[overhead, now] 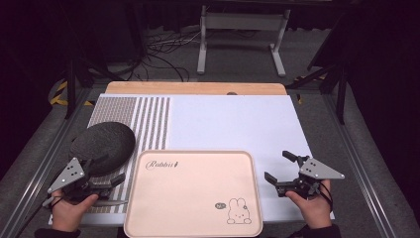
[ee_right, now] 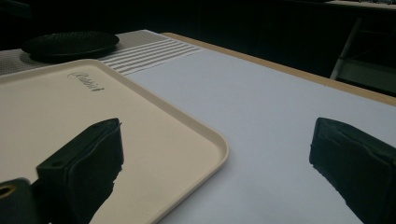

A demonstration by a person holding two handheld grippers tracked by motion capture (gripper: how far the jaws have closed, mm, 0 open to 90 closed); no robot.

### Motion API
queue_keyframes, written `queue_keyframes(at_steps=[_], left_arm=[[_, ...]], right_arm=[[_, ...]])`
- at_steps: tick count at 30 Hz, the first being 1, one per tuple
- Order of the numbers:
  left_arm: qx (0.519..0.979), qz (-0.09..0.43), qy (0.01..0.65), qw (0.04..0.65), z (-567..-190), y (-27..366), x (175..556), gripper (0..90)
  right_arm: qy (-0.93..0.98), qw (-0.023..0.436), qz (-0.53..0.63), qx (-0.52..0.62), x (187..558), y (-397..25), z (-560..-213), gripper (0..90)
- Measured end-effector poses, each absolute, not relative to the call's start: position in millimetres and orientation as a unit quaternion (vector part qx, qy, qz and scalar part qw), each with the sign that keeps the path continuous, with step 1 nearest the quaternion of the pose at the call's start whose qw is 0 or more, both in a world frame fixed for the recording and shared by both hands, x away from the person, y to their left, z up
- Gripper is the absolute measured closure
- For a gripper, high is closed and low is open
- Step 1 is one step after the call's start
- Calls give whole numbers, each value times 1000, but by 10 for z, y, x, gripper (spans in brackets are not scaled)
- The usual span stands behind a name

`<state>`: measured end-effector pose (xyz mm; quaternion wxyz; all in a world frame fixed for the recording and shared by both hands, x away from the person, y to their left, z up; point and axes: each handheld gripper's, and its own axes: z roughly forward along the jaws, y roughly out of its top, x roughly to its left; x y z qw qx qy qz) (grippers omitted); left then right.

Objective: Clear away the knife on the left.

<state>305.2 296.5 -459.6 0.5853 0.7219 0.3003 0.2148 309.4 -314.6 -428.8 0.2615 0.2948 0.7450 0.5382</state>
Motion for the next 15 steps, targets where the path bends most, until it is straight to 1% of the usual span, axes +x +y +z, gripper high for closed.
queue_keyframes(at_steps=[10, 15], left_arm=[[725, 197, 302, 587, -4575, 2964, 3060, 66], [729, 198, 287, 589, -4534, 2979, 3059, 72]], right_arm=[[746, 259, 536, 298, 3100, -3142, -4308, 38], [748, 257, 535, 298, 3103, -3142, -4312, 42]])
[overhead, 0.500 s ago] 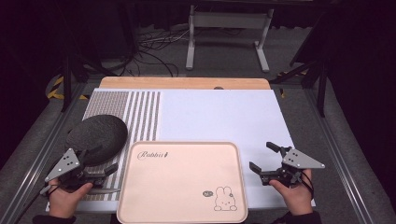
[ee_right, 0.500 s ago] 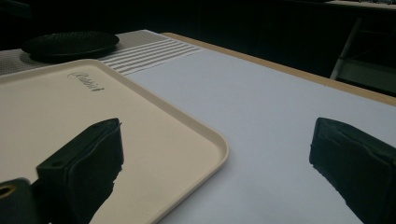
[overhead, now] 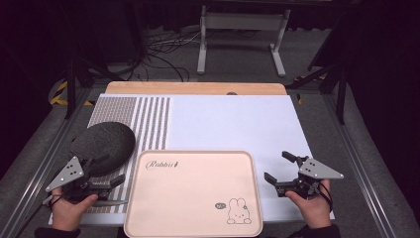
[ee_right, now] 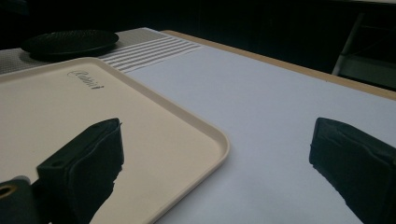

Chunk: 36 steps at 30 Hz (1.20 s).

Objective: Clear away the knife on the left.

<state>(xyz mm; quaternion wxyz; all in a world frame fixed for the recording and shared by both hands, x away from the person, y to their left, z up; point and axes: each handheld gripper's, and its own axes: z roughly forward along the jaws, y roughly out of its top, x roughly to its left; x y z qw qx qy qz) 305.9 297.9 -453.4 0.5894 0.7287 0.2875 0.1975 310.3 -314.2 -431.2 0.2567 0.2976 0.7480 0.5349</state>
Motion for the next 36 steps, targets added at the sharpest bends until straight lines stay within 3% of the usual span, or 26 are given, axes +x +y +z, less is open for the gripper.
queue_keyframes(at_steps=[9, 12, 23, 36], left_arm=[[754, 192, 274, 565, -4476, 2955, 3071, 88], [781, 205, 269, 525, -4427, 2961, 3088, 96], [866, 177, 240, 402, -4212, 3005, 3166, 112], [924, 144, 196, 295, -4066, 2934, 3204, 128]], right_arm=[[748, 249, 538, 298, 3110, -3160, -4327, 45], [748, 246, 538, 300, 3121, -3160, -4336, 49], [754, 239, 533, 300, 3131, -3161, -4363, 53], [765, 234, 525, 289, 3129, -3114, -4372, 53]])
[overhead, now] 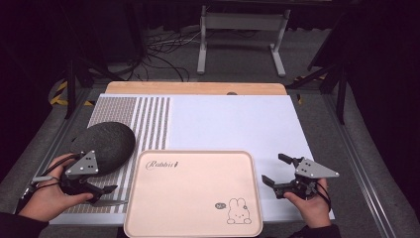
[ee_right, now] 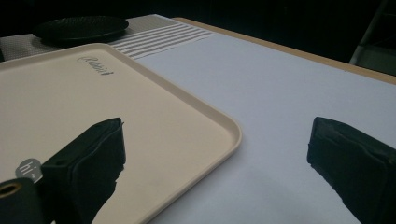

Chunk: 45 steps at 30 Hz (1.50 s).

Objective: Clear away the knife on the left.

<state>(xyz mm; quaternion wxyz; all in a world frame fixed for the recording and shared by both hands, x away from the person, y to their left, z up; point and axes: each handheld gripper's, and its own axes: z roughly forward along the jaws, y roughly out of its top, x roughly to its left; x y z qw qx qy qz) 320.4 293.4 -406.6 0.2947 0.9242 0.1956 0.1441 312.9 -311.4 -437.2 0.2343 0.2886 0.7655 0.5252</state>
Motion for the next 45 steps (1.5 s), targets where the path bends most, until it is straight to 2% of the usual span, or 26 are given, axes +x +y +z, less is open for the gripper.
queue_keyframes(at_steps=[16, 45], left_arm=[[965, 109, 153, 184, -4051, 2882, 3200, 136], [992, 47, 97, 59, -4106, 2910, 3178, 232]], right_arm=[[769, 228, 525, 284, 3135, -3100, -4385, 51], [773, 223, 525, 277, 3130, -3078, -4390, 50]])
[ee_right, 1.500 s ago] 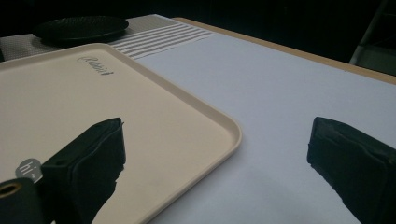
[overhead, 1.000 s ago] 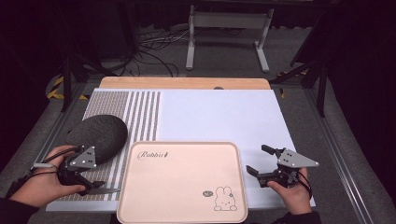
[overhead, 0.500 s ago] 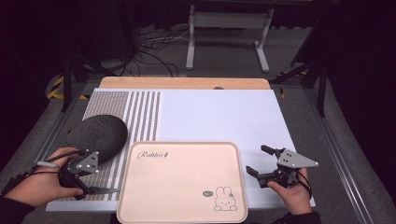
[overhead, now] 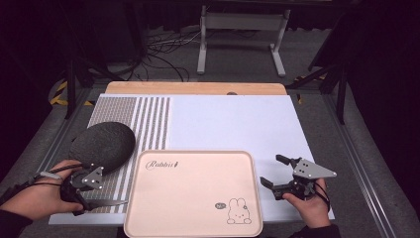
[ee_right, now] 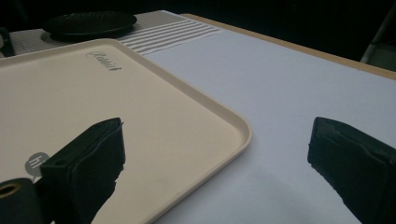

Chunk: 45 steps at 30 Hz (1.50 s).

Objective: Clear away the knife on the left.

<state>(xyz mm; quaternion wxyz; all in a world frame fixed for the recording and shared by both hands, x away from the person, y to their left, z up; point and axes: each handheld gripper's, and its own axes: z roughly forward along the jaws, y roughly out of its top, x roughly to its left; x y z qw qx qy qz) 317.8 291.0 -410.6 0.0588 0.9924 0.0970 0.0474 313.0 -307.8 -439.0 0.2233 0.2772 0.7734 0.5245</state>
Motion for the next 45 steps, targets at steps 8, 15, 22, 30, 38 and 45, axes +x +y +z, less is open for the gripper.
queue_keyframes(at_steps=[8, 15, 22, 30, 38, 45], left_arm=[[995, 25, 91, 17, -4146, 2982, 3161, 274], [997, 14, 79, -13, -4220, 3067, 3199, 354], [997, 20, 67, -39, -4284, 3139, 3233, 468], [996, 19, 43, -69, -4352, 3154, 3237, 657], [996, 13, 15, -82, -4401, 3135, 3239, 784], [997, 20, 14, -80, -4414, 3140, 3224, 791]], right_arm=[[775, 223, 523, 275, 3130, -3076, -4390, 50], [775, 222, 525, 274, 3127, -3067, -4393, 50], [776, 221, 525, 273, 3130, -3064, -4394, 49], [776, 219, 526, 270, 3128, -3060, -4395, 49], [777, 217, 527, 268, 3127, -3056, -4396, 50], [778, 214, 527, 267, 3124, -3053, -4398, 48]])
